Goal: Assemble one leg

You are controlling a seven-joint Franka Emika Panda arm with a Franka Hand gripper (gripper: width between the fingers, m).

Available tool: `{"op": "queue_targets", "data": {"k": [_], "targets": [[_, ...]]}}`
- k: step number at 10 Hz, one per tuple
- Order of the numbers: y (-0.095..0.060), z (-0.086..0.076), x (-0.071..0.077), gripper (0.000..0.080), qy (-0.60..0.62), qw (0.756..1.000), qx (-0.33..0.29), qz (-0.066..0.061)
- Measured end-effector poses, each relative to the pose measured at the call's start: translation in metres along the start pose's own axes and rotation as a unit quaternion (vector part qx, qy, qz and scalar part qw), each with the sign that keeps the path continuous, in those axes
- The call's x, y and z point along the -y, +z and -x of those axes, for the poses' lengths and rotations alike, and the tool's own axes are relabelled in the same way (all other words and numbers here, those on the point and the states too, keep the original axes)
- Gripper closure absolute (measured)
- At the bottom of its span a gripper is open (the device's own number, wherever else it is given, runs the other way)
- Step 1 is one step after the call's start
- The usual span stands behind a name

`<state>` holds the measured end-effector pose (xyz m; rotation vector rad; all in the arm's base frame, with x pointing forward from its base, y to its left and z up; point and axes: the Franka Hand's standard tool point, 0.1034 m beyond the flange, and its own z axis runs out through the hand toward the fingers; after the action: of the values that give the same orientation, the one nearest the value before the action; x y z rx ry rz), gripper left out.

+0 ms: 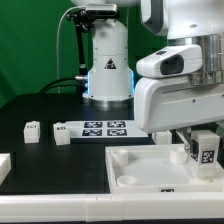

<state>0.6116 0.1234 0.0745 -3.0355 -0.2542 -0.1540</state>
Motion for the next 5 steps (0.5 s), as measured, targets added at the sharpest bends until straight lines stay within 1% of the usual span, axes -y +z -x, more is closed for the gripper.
{"op": "queue_targets", "data": {"k": [3,4,5], "targets": [[0.0,0.0,-0.0015,0.0505,0.138,0.99,0.0,-0.002],[0.0003,0.0001,-0.0027,0.0505,0.195,0.981,-0.002,-0.004],[0.0008,0.0001,-0.0046,0.0505,0.275,0.961,-0.006,-0.007]]}}
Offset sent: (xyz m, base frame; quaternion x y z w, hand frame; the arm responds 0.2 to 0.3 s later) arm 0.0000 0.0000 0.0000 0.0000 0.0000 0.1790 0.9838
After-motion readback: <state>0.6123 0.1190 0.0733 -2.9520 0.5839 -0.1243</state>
